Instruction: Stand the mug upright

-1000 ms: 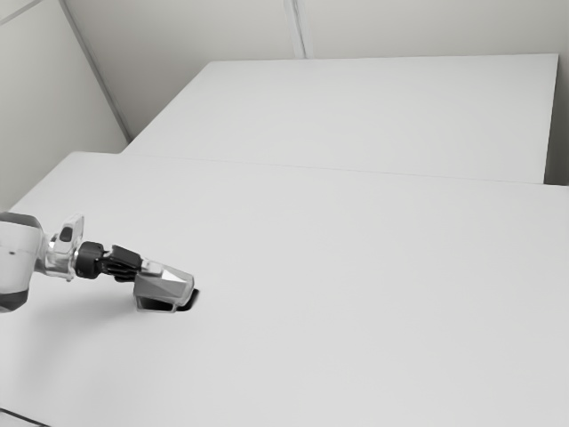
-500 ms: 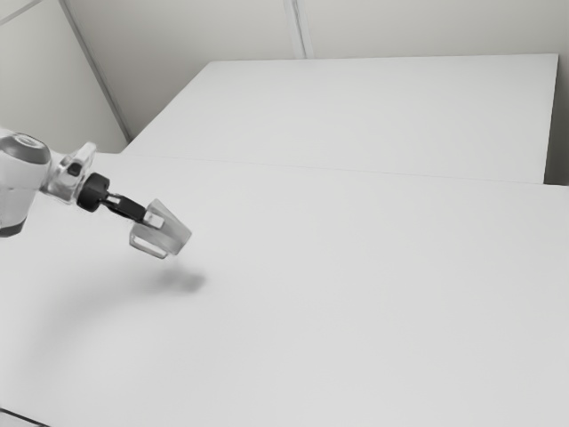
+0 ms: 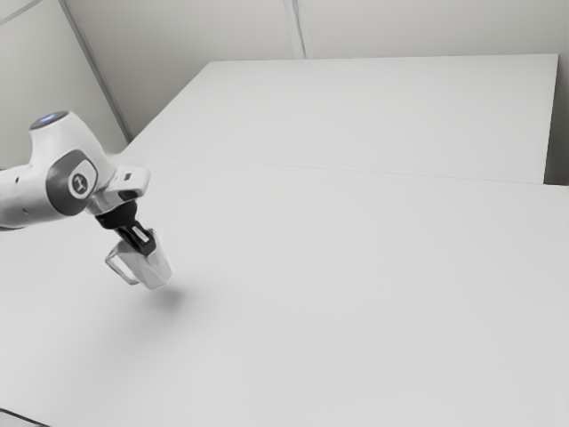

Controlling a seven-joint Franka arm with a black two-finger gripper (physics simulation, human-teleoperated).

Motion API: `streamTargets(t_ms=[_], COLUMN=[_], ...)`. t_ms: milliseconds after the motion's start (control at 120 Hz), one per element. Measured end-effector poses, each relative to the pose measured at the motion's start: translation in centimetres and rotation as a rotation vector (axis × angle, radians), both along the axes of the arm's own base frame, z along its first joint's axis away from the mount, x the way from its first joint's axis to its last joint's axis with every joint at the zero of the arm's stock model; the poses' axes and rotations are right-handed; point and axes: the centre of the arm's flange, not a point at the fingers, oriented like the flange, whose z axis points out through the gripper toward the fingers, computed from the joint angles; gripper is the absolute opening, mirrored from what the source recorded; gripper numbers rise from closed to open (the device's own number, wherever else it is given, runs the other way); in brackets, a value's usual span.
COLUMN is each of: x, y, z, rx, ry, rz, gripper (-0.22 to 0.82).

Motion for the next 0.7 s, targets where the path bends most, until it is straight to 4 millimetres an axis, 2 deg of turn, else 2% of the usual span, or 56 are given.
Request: streamTargets(t_ms=[200, 550, 700], x=[-1.5, -1.3, -1.2], y=[0.0, 0.2, 0.2], z=[-2.5, -4.8, -4.8], rx=[0.015, 0.015, 0.008], ry=[-0.009, 0.016, 0.017], rz=[0.216, 0.464, 0.530], gripper=[-0.18, -0.18, 0.15])
